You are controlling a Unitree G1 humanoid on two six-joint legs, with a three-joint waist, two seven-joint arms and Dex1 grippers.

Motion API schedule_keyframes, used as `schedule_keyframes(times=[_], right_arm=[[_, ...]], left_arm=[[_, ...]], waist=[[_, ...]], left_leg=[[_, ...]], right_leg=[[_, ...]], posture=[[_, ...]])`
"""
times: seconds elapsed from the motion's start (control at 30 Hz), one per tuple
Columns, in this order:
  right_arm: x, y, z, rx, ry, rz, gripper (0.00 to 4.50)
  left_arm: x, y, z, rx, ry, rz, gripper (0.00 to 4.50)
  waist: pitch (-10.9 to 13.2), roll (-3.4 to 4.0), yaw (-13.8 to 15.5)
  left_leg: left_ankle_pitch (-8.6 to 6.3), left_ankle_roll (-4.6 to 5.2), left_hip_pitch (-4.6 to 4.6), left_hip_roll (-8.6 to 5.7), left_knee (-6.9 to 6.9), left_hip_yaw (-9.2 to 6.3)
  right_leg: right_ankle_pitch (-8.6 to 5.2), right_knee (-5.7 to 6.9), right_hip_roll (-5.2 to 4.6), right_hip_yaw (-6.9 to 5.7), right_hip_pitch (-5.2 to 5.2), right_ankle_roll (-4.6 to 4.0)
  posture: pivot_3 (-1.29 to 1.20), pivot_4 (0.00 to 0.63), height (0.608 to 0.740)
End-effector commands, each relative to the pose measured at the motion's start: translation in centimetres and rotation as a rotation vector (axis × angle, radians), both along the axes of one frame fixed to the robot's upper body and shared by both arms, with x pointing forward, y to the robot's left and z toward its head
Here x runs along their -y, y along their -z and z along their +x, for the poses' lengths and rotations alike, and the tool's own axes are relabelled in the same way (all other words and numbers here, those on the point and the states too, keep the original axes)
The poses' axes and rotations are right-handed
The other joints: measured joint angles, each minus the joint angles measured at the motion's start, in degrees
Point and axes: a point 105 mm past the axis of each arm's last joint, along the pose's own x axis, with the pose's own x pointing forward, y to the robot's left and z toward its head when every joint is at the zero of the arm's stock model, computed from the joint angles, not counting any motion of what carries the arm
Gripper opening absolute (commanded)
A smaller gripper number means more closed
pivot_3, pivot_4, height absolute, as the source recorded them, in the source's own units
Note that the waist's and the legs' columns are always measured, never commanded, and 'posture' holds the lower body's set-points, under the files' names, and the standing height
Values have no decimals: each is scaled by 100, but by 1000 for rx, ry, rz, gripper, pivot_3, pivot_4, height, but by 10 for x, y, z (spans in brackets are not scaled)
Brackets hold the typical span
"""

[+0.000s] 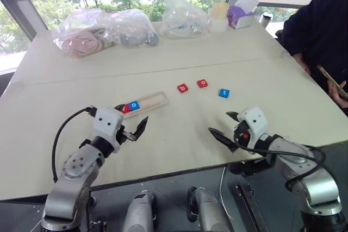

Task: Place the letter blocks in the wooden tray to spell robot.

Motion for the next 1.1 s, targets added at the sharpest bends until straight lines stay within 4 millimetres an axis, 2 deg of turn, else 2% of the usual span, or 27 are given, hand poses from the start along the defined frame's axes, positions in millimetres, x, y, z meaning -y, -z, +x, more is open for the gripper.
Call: schedule_keyframes(times=[0.03, 0.3, 0.67, 0.93, 1.03, 1.1], right_arm=[[6, -10, 3, 40, -1, -12, 4474], [16, -9, 6, 48, 11, -35, 4474], [4, -8, 17, 67, -22, -8, 4474], [-4, -9, 25, 67, -65, -3, 4474], [-7, -10, 25, 63, -88, -9, 4474], [-10, -10, 23, 61, -105, -14, 4474]], left_arm=[[3, -12, -1, 47, 28, -3, 4500], [9, -13, -1, 42, 55, -20, 4500], [4, -19, -1, 52, 48, -30, 4500], [7, -20, -6, 31, 124, -42, 4500], [2, -21, -2, 13, 166, -13, 4500], [-9, -25, 7, -8, 218, 46, 4500]], waist=[[0, -1, 0], [0, -2, -5], [0, -2, 1], [0, -2, -5], [0, -2, 2], [0, -3, 17]], left_leg=[[0, 0, 2, 0, 0, 0], [0, 1, 3, -8, -1, 1], [1, 1, 6, -9, 0, 0], [2, 4, 6, -11, -1, 1], [8, 14, 8, -17, 0, 0], [8, 13, 10, -18, 0, 0]], right_leg=[[0, -1, 0, 0, 2, 0], [0, 2, -3, 0, 3, 1], [0, 4, -3, 0, 4, 0], [0, 6, -3, 0, 4, 0], [0, 9, -3, 0, 4, 0], [0, 10, -3, 0, 4, 0]], posture=[[0, 150, 725], [0, 150, 725], [0, 150, 725], [0, 150, 725], [0, 150, 725], [0, 150, 725]])
